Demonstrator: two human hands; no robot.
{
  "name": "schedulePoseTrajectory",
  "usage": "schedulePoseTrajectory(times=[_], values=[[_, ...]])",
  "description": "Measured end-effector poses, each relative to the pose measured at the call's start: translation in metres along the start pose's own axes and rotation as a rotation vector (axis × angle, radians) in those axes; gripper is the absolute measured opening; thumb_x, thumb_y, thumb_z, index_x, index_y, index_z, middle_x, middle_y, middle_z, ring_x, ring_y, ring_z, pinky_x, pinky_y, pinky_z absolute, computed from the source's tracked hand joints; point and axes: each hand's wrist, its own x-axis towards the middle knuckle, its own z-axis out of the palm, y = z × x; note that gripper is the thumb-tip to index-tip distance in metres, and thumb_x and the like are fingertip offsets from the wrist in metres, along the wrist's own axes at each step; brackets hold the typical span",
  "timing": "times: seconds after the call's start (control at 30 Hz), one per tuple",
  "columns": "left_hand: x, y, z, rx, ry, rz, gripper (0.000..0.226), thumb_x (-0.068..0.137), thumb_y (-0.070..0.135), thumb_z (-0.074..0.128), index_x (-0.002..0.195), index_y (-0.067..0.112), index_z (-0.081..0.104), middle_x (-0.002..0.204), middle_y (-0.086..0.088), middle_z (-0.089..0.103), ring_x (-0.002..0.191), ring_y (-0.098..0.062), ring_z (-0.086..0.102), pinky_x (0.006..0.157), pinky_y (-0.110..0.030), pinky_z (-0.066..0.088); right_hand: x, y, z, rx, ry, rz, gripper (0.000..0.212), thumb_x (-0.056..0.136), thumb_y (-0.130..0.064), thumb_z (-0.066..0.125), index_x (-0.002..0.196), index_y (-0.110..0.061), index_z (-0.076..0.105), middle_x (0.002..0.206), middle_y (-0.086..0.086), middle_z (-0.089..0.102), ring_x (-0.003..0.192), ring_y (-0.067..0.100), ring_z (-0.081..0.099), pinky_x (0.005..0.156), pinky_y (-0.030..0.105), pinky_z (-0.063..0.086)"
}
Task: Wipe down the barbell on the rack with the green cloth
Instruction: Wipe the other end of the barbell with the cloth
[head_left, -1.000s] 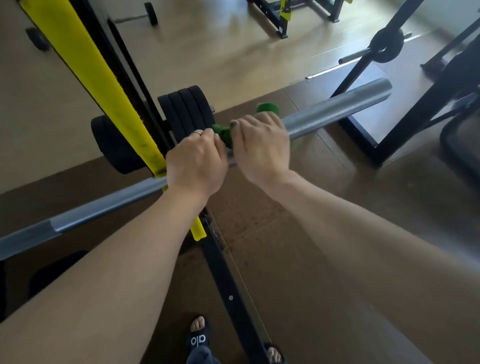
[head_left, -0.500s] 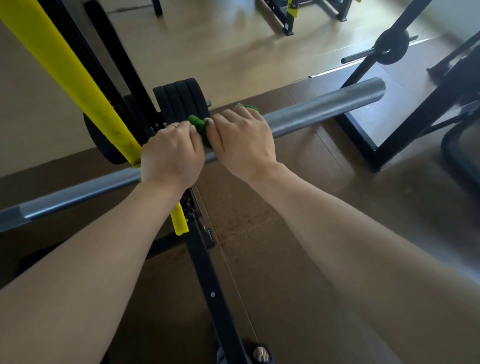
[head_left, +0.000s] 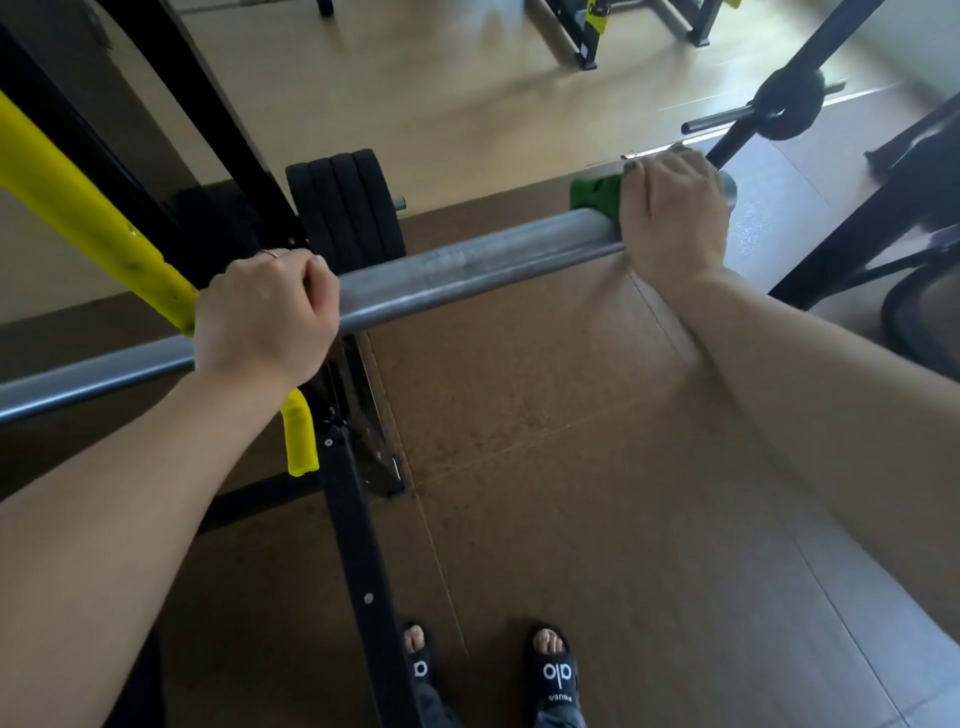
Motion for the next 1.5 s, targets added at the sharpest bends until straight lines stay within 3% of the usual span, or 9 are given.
schedulePoseTrajectory(times=[0.2,0.4,0.6,0.8,0.93,1.1,1.27,1.37,1.5], values=[[-0.003,0.003,0.001,0.021,0.046,-0.003,0.043,0.104,0.024,0.039,0.075,0.004,0.065,0.065,-0.013,0.059,0.057,-0.027,0.052,0.051,-0.029,0.033,-0.022,-0.047,0.016,-0.023,0.116,0.090,0.048,0.104,-0.035,0.032,0.081,-0.012,0.067,0.087,0.004,0.071,0.091,0.027,0.060,0.103,0.048,0.042],[-0.003,0.002,0.001,0.032,0.030,0.019,0.043,0.104,0.025,0.037,0.078,0.004,0.065,0.066,-0.011,0.060,0.057,-0.027,0.053,0.050,-0.029,0.035,-0.061,-0.145,0.022,0.030,0.061,-0.174,0.044,0.103,-0.032,0.036,0.074,-0.019,0.066,0.079,-0.003,0.070,0.081,0.023,0.060,0.089,0.041,0.041],[-0.001,0.006,-0.002,0.059,0.013,-0.017,0.036,0.101,0.021,0.044,0.083,0.003,0.069,0.073,-0.017,0.065,0.063,-0.038,0.060,0.052,-0.032,0.037,-0.036,-0.102,0.011,-0.042,-0.114,-0.484,0.042,0.105,-0.038,0.030,0.088,-0.020,0.064,0.086,-0.003,0.068,0.077,0.021,0.057,0.074,0.035,0.042],[-0.002,0.003,-0.002,0.044,0.017,-0.008,0.035,0.101,0.021,0.044,0.086,0.004,0.071,0.079,-0.017,0.069,0.068,-0.040,0.064,0.053,-0.038,0.047,0.007,0.019,-0.011,-0.026,-0.078,-0.148,0.044,0.103,-0.034,0.028,0.083,-0.011,0.059,0.091,0.011,0.068,0.092,0.031,0.058,0.082,0.041,0.043],[-0.002,0.001,0.000,0.016,0.038,0.017,0.046,0.098,0.029,0.034,0.085,0.003,0.071,0.077,-0.016,0.069,0.066,-0.039,0.064,0.051,-0.035,0.044,0.020,0.036,-0.012,0.036,-0.082,0.052,0.037,0.105,-0.033,0.031,0.077,-0.015,0.048,0.084,0.003,0.055,0.101,0.033,0.054,0.080,0.041,0.042],[-0.004,0.001,-0.001,-0.013,0.055,0.030,0.045,0.099,0.025,0.034,0.085,0.003,0.071,0.077,-0.016,0.070,0.064,-0.036,0.064,0.052,-0.029,0.036,0.026,0.032,-0.008,0.038,-0.111,0.221,0.040,0.104,-0.033,0.028,0.083,-0.012,0.055,0.091,0.006,0.059,0.112,0.032,0.051,0.077,0.038,0.040],[-0.004,0.000,0.000,-0.022,0.046,-0.002,0.047,0.101,0.025,0.031,0.086,0.005,0.071,0.077,-0.013,0.069,0.065,-0.034,0.065,0.050,-0.034,0.045,0.008,-0.004,0.004,-0.105,0.009,0.203,0.058,0.104,-0.035,0.021,0.092,-0.006,0.070,0.099,0.010,0.072,0.109,0.034,0.056,0.112,0.048,0.031],[-0.004,0.001,0.000,-0.024,0.052,-0.010,0.048,0.101,0.024,0.029,0.085,0.005,0.071,0.077,-0.012,0.070,0.066,-0.033,0.065,0.050,-0.037,0.049,-0.007,-0.041,0.009,-0.120,0.012,0.117,0.059,0.104,-0.036,0.019,0.085,-0.011,0.068,0.090,0.008,0.072,0.092,0.028,0.059,0.108,0.045,0.037],[-0.005,0.003,0.000,-0.024,0.054,-0.001,0.048,0.102,0.024,0.029,0.084,0.005,0.069,0.074,-0.012,0.067,0.063,-0.030,0.063,0.050,-0.029,0.038,-0.040,-0.121,0.015,-0.068,-0.076,-0.060,0.053,0.106,-0.038,0.022,0.070,-0.021,0.055,0.073,-0.006,0.062,0.072,0.021,0.052,0.094,0.040,0.044]])
